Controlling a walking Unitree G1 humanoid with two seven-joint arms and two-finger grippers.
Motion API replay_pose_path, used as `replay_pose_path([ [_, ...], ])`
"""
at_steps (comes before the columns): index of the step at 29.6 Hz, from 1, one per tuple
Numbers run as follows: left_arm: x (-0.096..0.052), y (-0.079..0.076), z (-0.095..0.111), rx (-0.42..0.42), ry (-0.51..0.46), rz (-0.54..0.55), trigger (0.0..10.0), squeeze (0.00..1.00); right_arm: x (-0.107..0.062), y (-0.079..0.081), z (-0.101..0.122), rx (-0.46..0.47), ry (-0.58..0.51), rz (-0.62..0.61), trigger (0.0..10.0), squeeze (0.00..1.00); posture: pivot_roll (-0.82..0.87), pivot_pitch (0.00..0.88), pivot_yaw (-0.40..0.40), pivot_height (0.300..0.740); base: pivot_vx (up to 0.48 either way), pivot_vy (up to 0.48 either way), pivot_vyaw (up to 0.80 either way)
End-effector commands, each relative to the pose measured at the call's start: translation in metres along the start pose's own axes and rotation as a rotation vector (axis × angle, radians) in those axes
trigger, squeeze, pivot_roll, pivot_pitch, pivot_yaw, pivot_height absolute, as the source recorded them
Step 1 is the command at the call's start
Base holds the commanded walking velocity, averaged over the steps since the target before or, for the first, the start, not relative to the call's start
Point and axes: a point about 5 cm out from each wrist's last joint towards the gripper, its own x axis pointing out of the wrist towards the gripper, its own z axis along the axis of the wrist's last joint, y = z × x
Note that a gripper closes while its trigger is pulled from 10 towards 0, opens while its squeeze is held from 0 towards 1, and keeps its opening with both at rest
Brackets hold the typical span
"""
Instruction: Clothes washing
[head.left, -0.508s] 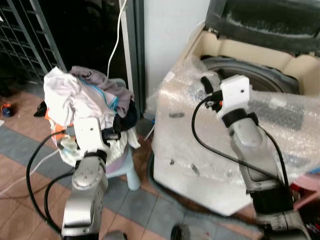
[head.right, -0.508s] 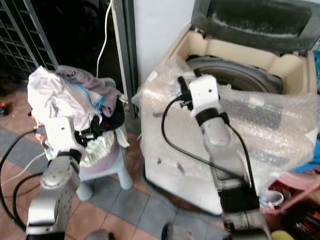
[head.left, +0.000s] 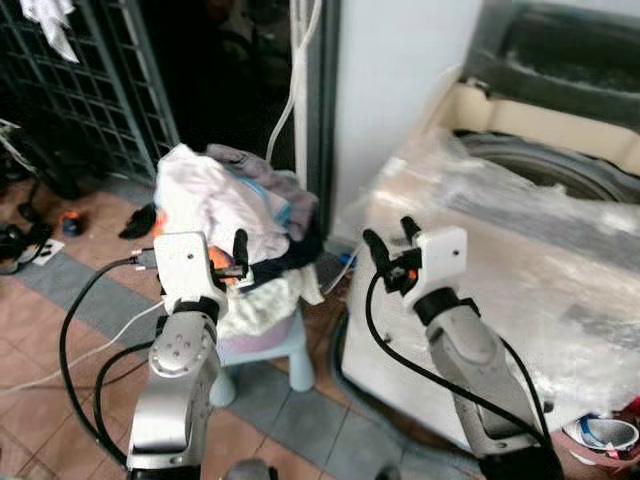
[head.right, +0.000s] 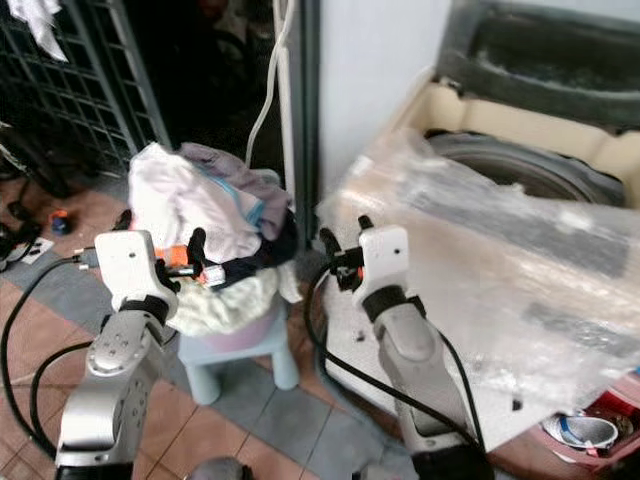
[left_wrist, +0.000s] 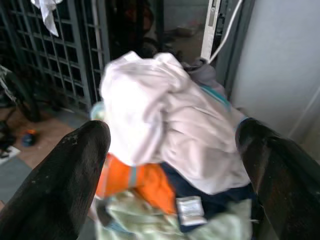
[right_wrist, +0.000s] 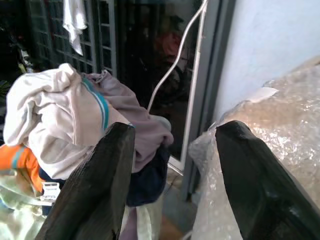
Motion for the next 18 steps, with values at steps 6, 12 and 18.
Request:
replay_pose_path([
  [6, 0.001, -0.008, 0.003, -0.017, -0.031, -0.029, 10.0, 0.00, 0.005, -0.014, 0.004, 0.051, 0.049, -0.055, 10.0, 0.00, -0.04, 0.000, 0.028, 0.740, 0.000, 0.240, 0.00],
  [12, -0.001, -0.006, 0.005, 0.003, -0.046, -0.016, 10.0, 0.00, 0.000, -0.013, 0.005, 0.000, -0.001, 0.016, 10.0, 0.00, -0.03, 0.000, 0.026, 0.740, 0.000, 0.000, 0.13],
  [18, -0.001, 0.003, 0.000, 0.019, -0.015, 0.046, 10.0, 0.00, 0.001, -0.013, 0.005, -0.024, -0.012, 0.030, 10.0, 0.00, -0.02, 0.000, 0.026, 0.740, 0.000, 0.000, 0.78],
])
